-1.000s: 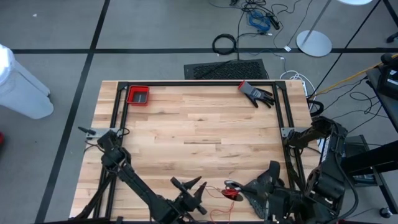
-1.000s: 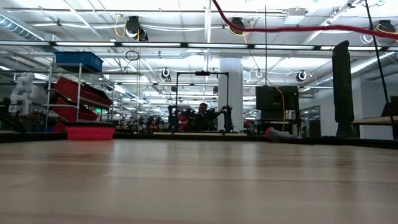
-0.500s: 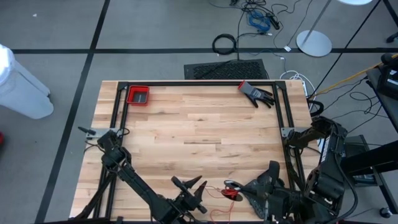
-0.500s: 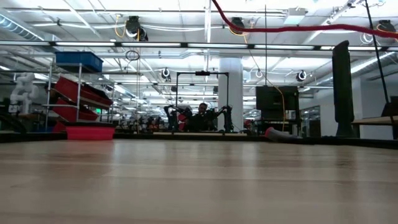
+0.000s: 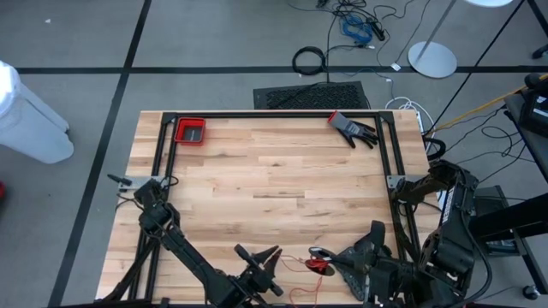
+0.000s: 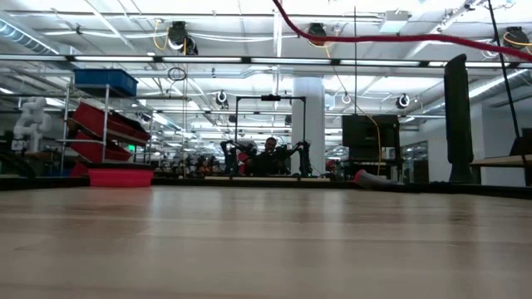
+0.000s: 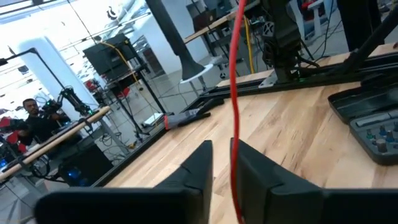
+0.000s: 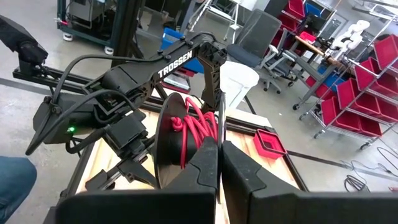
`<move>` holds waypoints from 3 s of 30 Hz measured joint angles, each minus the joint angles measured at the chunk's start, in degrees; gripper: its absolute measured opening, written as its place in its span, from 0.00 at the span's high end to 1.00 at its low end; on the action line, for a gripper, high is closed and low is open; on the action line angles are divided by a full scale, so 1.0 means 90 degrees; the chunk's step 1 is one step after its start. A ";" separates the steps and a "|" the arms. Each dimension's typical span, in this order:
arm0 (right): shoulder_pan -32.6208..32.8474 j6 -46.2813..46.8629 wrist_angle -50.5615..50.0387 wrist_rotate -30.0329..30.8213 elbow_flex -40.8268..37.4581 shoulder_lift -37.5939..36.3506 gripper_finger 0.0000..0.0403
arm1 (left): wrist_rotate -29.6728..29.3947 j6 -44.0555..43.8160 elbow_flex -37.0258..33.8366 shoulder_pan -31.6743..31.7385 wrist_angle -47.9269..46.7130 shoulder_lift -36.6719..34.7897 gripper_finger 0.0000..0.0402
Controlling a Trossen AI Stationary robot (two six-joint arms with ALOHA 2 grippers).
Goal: Coil cords
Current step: Coil the red wire onto the spool
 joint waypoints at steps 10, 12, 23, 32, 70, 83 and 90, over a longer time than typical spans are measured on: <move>0.0000 0.0004 0.0000 0.0001 0.0000 0.0000 1.00 | -0.0004 0.0002 0.0000 0.0005 -0.0015 0.0002 0.98; 0.0000 0.0004 0.0000 0.0002 0.0000 0.0000 1.00 | -0.0004 0.0002 0.0000 0.0005 -0.0019 0.0000 0.97; 0.0000 0.0075 0.0000 0.0002 0.0000 0.0000 1.00 | 0.0308 0.0777 0.0000 -0.0053 0.0001 0.0000 0.88; 0.0000 0.0075 -0.0025 -0.0001 -0.0002 0.0000 1.00 | 0.0398 0.1115 0.0000 -0.0135 0.0002 0.0001 0.70; 0.0027 0.0077 -0.0056 -0.0001 -0.0010 -0.0001 1.00 | 0.0791 0.1440 0.0005 -0.0197 0.0034 -0.0183 0.91; 0.0027 0.0077 -0.0053 -0.0001 -0.0010 -0.0002 1.00 | 0.0903 0.1416 0.0004 -0.0192 0.0002 -0.0178 0.92; 0.0027 0.0077 -0.0053 -0.0003 -0.0010 -0.0002 1.00 | 0.0997 0.1284 0.0004 -0.0145 0.0000 -0.0175 0.78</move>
